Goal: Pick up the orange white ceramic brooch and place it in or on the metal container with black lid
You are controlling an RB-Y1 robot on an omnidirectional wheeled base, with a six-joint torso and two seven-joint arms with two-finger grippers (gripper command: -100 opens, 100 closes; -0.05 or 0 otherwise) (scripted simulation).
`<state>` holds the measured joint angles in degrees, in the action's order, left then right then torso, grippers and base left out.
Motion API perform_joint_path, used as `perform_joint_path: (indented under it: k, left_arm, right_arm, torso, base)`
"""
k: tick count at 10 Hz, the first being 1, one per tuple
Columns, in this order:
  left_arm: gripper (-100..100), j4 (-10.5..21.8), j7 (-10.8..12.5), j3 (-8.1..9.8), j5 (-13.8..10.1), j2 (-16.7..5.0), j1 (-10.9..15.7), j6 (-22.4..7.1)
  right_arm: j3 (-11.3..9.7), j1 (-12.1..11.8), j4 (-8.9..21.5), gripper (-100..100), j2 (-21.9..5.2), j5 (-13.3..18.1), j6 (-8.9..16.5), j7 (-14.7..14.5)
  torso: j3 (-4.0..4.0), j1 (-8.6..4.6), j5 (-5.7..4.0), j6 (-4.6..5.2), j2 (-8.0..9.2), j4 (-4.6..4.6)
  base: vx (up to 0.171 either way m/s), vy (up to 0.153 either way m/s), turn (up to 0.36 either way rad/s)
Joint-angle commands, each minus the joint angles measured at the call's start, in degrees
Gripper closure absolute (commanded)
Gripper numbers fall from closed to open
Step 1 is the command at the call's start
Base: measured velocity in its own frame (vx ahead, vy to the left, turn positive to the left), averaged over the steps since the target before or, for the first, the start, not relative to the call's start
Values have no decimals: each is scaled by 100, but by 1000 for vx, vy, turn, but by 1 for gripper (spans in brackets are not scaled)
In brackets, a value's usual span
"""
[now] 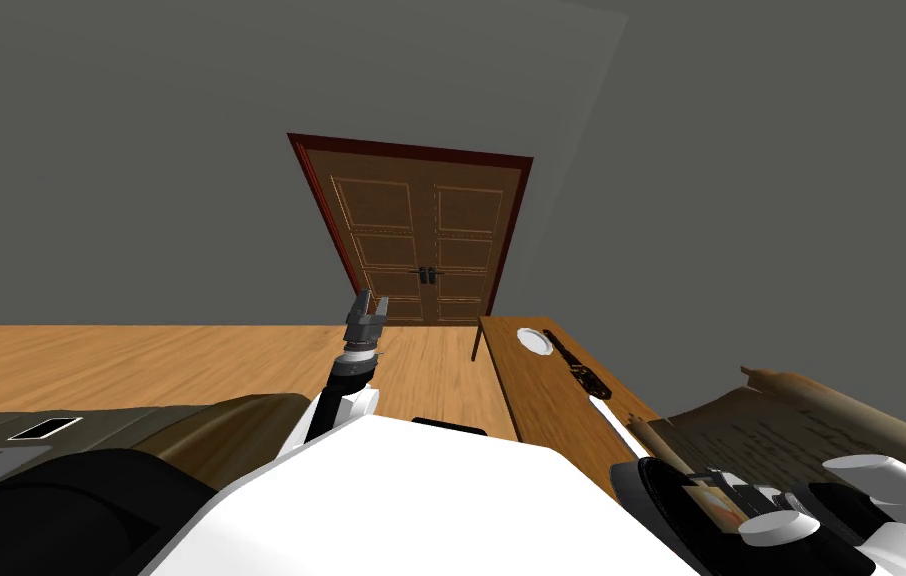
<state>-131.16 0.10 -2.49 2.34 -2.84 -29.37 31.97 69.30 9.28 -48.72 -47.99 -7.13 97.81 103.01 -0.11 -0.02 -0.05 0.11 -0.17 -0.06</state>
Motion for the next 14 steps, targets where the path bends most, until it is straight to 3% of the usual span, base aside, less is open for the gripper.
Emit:
perform_joint_path:
  k: [1, 2, 7, 8, 9, 14]
  left_arm:
    - [0, 0, 0, 0, 0, 0, 0, 0]
    - [0, 0, 0, 0, 0, 0, 0, 0]
    - [0, 0, 0, 0, 0, 0, 1, 0]
    - [0, 0, 0, 0, 0, 0, 0, 0]
    - [0, 0, 0, 0, 0, 0, 0, 0]
    - [0, 0, 0, 0, 0, 0, 0, 0]
  right_arm:
    - [0, 0, 0, 0, 0, 0, 0, 0]
    - [23, 28, -86, -100, -150, -4, 233, 47]
    - [70, 85, -257, -100, -450, -13, 700, 140]
    - [85, 52, -205, -100, -438, -23, 625, 104]
    - [87, 54, -197, 0, -453, -24, 641, 103]
    - [87, 53, -198, 0, -451, -24, 640, 103]
  torso:
    - [0, 0, 0, 0, 0, 0]
    - [0, 0, 0, 0, 0, 0]
    - [8, 6, 2, -1, 15, 3]
    - [9, 6, 3, 1, 15, 4]
    - [6, 3, 0, 1, 9, 2]
    - [0, 0, -1, 1, 0, 0]
  base:
    - [0, 0, 0]
    - [-29, 9, 88]
    - [-38, 11, 53]
    - [-15, 5, 4]
    - [0, 0, 0]
    - [0, 0, 0]
